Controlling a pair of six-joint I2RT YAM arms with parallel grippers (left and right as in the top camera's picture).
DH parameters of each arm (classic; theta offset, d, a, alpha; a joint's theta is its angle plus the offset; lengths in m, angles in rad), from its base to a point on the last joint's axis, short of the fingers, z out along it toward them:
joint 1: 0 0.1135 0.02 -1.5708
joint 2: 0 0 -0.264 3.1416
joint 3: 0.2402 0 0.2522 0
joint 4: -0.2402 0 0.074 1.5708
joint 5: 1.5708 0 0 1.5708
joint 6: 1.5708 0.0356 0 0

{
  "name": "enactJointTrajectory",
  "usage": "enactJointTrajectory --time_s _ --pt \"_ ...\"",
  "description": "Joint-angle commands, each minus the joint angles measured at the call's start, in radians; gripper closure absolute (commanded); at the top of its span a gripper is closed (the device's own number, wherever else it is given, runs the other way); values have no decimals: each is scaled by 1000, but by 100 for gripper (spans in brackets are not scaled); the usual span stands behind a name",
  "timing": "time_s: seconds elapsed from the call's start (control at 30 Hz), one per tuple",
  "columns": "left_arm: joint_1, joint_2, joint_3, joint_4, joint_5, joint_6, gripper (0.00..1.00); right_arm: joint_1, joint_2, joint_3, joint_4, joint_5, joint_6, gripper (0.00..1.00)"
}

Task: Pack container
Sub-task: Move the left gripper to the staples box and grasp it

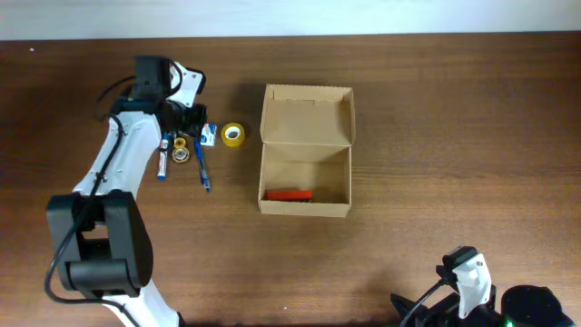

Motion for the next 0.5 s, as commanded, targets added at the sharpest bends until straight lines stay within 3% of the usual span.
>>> enactJointTrajectory --time_s 0.0,0.47 --pt "-3 -2 -50 34 -6 -11 56 -6 -2 1 3 -13 8 1" --pt "-39 114 -124 200 -8 -48 56 -6 -2 1 3 -13 8 1"
